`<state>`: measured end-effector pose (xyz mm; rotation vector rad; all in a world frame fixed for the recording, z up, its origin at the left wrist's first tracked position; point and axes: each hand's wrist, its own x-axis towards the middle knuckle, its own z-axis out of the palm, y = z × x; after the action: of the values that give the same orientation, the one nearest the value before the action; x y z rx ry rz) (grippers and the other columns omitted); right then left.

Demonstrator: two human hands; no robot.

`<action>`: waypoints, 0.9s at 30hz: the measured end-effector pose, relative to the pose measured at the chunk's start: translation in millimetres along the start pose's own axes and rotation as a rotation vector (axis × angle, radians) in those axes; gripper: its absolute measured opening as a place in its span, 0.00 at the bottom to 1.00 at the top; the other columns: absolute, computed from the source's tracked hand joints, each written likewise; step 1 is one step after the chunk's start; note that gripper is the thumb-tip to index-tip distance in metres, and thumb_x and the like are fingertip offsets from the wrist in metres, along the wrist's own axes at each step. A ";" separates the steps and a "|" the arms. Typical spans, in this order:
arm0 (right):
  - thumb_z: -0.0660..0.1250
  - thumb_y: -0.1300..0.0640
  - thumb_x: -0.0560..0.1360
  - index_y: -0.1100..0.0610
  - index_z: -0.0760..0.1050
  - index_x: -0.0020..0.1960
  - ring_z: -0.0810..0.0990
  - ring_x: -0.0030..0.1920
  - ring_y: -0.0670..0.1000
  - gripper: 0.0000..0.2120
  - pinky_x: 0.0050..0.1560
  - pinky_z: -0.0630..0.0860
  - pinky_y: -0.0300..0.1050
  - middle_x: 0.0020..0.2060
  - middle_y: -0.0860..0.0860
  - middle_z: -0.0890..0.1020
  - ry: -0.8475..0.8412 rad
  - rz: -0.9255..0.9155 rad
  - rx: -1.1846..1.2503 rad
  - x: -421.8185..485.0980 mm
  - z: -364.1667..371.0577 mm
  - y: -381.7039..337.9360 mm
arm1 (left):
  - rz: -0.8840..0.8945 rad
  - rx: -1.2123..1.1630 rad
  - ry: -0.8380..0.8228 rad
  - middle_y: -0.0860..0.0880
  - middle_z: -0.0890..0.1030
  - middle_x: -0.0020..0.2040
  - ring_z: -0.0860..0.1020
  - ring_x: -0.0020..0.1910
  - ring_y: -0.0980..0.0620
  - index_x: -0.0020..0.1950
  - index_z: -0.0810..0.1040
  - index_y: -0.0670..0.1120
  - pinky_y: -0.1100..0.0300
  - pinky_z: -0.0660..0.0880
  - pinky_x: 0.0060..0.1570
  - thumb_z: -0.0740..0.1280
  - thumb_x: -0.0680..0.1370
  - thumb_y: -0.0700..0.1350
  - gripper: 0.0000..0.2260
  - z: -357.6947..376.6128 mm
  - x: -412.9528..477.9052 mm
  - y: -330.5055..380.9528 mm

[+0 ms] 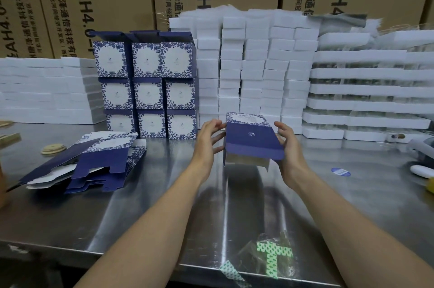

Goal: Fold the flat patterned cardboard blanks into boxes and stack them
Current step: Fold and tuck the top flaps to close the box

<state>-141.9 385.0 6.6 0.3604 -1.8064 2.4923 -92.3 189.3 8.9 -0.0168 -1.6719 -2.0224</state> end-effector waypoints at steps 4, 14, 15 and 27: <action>0.56 0.54 0.82 0.52 0.79 0.59 0.81 0.57 0.51 0.13 0.55 0.76 0.48 0.54 0.49 0.88 -0.032 -0.017 0.029 0.7 -4.1 -0.8 | -0.010 0.001 -0.039 0.61 0.87 0.56 0.83 0.56 0.62 0.57 0.85 0.56 0.54 0.75 0.53 0.60 0.74 0.62 0.21 -0.4 -1.0 1.2; 0.62 0.30 0.77 0.34 0.79 0.67 0.78 0.65 0.33 0.22 0.67 0.72 0.44 0.63 0.32 0.82 -0.205 -0.123 -0.278 -10.5 0.2 2.3 | 0.045 0.193 -0.130 0.70 0.83 0.59 0.78 0.61 0.71 0.70 0.79 0.57 0.63 0.73 0.57 0.70 0.74 0.69 0.28 3.0 -11.7 1.8; 0.63 0.30 0.78 0.33 0.77 0.66 0.78 0.63 0.31 0.19 0.66 0.73 0.42 0.61 0.29 0.82 -0.183 -0.144 -0.321 -11.0 1.3 3.6 | 0.077 0.227 -0.116 0.69 0.83 0.59 0.79 0.60 0.70 0.71 0.79 0.57 0.61 0.75 0.60 0.71 0.76 0.67 0.26 3.2 -9.9 -1.7; 0.69 0.45 0.83 0.53 0.79 0.49 0.79 0.49 0.52 0.12 0.46 0.81 0.47 0.47 0.50 0.82 0.182 0.063 0.084 4.9 -7.4 -3.9 | -0.207 -0.224 0.233 0.50 0.80 0.33 0.74 0.28 0.55 0.46 0.80 0.47 0.65 0.68 0.23 0.73 0.81 0.55 0.13 -15.5 8.9 -1.3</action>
<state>-147.2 392.8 9.1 0.0768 -1.6738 2.5535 -95.8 171.8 6.9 0.3145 -1.3449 -2.2572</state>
